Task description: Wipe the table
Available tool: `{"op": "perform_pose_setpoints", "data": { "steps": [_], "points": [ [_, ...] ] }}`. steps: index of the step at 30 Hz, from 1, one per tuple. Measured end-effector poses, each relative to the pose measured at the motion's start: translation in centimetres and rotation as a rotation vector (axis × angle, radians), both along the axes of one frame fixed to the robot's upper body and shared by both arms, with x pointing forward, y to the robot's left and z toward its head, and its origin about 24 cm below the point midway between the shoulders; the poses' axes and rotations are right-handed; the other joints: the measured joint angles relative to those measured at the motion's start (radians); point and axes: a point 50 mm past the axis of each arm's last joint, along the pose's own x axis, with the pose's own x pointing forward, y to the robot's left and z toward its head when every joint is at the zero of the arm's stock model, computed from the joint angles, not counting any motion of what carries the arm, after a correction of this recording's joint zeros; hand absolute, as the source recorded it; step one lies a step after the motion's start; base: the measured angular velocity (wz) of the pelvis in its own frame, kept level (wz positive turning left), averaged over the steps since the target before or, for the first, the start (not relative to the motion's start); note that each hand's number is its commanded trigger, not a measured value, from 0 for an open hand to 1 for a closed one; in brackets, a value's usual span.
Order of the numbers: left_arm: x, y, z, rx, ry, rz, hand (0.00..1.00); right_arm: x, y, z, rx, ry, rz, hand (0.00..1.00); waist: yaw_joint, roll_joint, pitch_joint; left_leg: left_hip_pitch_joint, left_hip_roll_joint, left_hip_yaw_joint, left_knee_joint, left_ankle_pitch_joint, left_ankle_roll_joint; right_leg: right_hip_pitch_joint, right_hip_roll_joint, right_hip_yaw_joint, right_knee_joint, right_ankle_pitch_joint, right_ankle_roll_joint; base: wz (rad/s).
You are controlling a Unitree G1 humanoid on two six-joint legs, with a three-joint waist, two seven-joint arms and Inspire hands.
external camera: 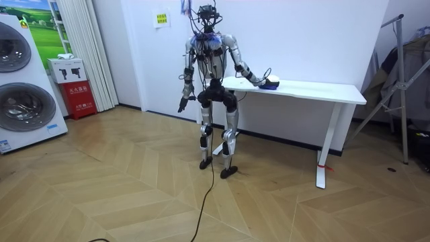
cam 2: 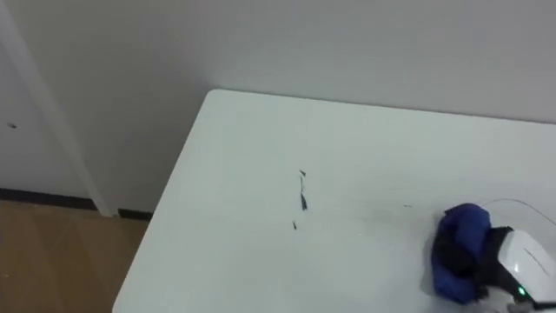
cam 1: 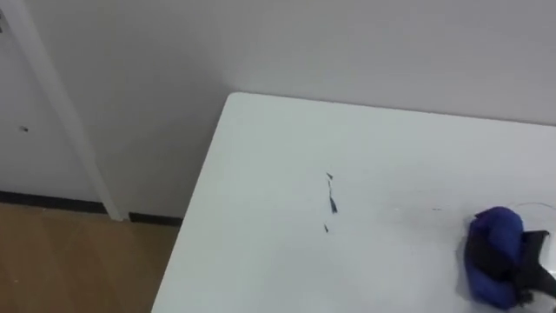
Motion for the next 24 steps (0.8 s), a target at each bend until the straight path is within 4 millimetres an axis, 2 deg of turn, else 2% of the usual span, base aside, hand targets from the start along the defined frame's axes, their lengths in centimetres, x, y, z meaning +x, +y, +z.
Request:
{"op": "perform_pose_setpoints", "data": {
  "steps": [2, 3, 4, 5, 6, 8, 9, 12, 14, 15, 16, 17, 18, 19, 21, 22, 24],
  "points": [
    [1.2, -0.8, -0.2, -0.017, -0.014, -0.042, 0.0, 3.9, 4.6, 1.3, -0.003, -0.015, 0.239, 1.0, 0.025, 0.001, 0.0119, -0.023, 0.001, -0.034, 0.0, 0.007, -0.002, -0.033, 0.017, 0.02, 0.004, 0.006, -0.014, -0.14],
    [1.9, -1.0, -0.1, -0.022, -0.03, -0.053, 0.0, 5.6, 6.7, 2.1, -0.019, -0.028, 0.345, 1.0, 0.036, -0.003, 0.0216, -0.041, 0.001, -0.052, 0.0, 0.014, -0.007, -0.046, 0.022, 0.016, 0.004, 0.007, -0.017, 0.06],
    [2.3, -1.0, -0.1, -0.022, -0.04, -0.064, 0.0, 6.3, 7.3, 2.4, -0.018, -0.036, 0.38, 1.0, 0.039, -0.005, 0.0236, -0.053, 0.001, -0.062, 0.0, 0.019, -0.01, -0.053, 0.022, 0.007, 0.003, 0.006, -0.019, 0.37],
    [2.8, -1.2, 0.0, -0.024, -0.059, -0.076, 0.0, 7.3, 7.9, 3.2, -0.012, -0.058, 0.418, 1.0, 0.052, -0.018, 0.0214, -0.069, 0.001, -0.068, -0.001, 0.027, -0.008, -0.064, 0.022, -0.008, 0.002, 0.004, -0.023, 0.45],
    [2.3, -1.1, 0.1, -0.022, -0.054, -0.074, 0.0, 8.1, 8.1, 3.7, -0.006, -0.07, 0.427, 1.0, 0.067, -0.015, 0.0234, -0.073, 0.0, -0.079, -0.002, 0.03, -0.007, -0.062, 0.023, -0.015, -0.003, 0.003, -0.025, 0.42],
    [1.0, -0.8, 0.1, -0.014, -0.022, -0.053, 0.0, 8.5, 7.8, 3.6, 0.002, -0.058, 0.419, 1.0, 0.069, -0.014, 0.0222, -0.068, -0.002, -0.1, -0.002, 0.031, -0.007, -0.048, 0.022, -0.037, -0.006, 0.001, -0.023, 0.44],
    [-0.2, -0.5, 0.1, -0.01, 0.001, -0.031, 0.0, 7.8, 6.9, 2.9, 0.005, -0.028, 0.405, 1.0, 0.067, -0.017, 0.0206, -0.063, -0.004, -0.114, 0.0, 0.031, -0.006, -0.039, 0.021, -0.043, -0.007, 0.0, -0.02, 0.54],
    [-2.6, -0.1, 0.2, -0.007, 0.053, 0.003, 0.0, 5.4, 4.7, 1.4, 0.035, -0.027, 0.333, 1.0, 0.037, -0.024, 0.0172, -0.052, -0.009, -0.114, -0.002, 0.032, -0.005, -0.016, 0.014, -0.038, -0.006, -0.006, -0.012, 0.58],
    [-3.7, 0.7, 0.4, 0.009, 0.072, 0.061, 0.0, 3.0, 2.3, 0.2, 0.063, -0.037, 0.22, 1.0, 0.012, -0.034, 0.0157, -0.04, -0.017, -0.102, -0.004, 0.032, -0.004, 0.01, 0.002, -0.035, -0.007, -0.014, 0.0, 0.41],
    [-4.0, 1.2, 0.5, 0.018, 0.069, 0.095, 0.0, 1.8, 1.2, -0.2, 0.062, -0.032, 0.162, 1.0, 0.003, -0.039, 0.0119, -0.031, -0.017, -0.083, -0.007, 0.03, -0.001, 0.018, -0.005, -0.037, -0.004, -0.02, 0.007, 0.24],
    [-4.1, 1.4, 0.6, 0.021, 0.067, 0.107, 0.0, 1.2, 0.6, -0.4, 0.061, -0.029, 0.133, 1.0, -0.006, -0.041, 0.0088, -0.028, -0.018, -0.082, -0.007, 0.028, 0.003, 0.024, -0.007, -0.04, -0.004, -0.02, 0.007, 0.11],
    [-4.4, 1.6, 0.7, 0.028, 0.064, 0.118, 0.0, -0.3, -0.7, -0.8, 0.068, -0.025, 0.063, 1.0, -0.01, -0.043, 0.0011, -0.02, -0.019, -0.07, -0.009, 0.024, 0.01, 0.029, -0.011, -0.041, 0.0, -0.023, 0.011, 0.0],
    [-4.1, 1.8, 0.8, 0.032, 0.052, 0.12, 0.0, -0.9, -1.3, -1.0, 0.071, -0.022, 0.027, 1.0, -0.013, -0.045, -0.0009, -0.016, -0.02, -0.052, -0.009, 0.022, 0.013, 0.03, -0.015, -0.042, 0.005, -0.026, 0.016, -0.09],
    [-4.2, 2.0, 0.8, 0.036, 0.048, 0.128, 0.0, -2.3, -2.4, -1.3, 0.063, -0.013, -0.039, 1.0, -0.023, -0.046, -0.002, -0.006, -0.02, -0.027, -0.005, 0.014, 0.024, 0.034, -0.023, -0.048, 0.024, -0.035, 0.024, -0.14],
    [-3.8, 2.2, 0.9, 0.041, 0.023, 0.14, 0.0, -5.6, -4.5, -1.8, 0.02, 0.03, -0.141, 1.0, -0.037, -0.039, -0.0071, 0.008, -0.018, -0.012, 0.013, -0.006, 0.038, 0.036, -0.036, -0.064, 0.073, -0.039, 0.029, -0.16],
    [-3.5, 2.3, 1.0, 0.043, 0.013, 0.138, 0.0, -6.3, -4.9, -1.9, 0.019, 0.037, -0.167, 1.0, -0.038, -0.038, -0.0073, 0.009, -0.017, -0.006, 0.026, -0.013, 0.041, 0.035, -0.04, -0.064, 0.086, -0.042, 0.033, -0.16],
    [-2.5, 2.5, 1.0, 0.047, -0.015, 0.121, 0.0, -7.5, -5.5, -2.2, 0.028, 0.058, -0.237, 1.0, -0.049, -0.027, -0.0112, 0.002, -0.011, -0.004, 0.084, -0.05, 0.054, 0.037, -0.054, -0.073, 0.125, -0.043, 0.035, -0.17]
  ]
}}
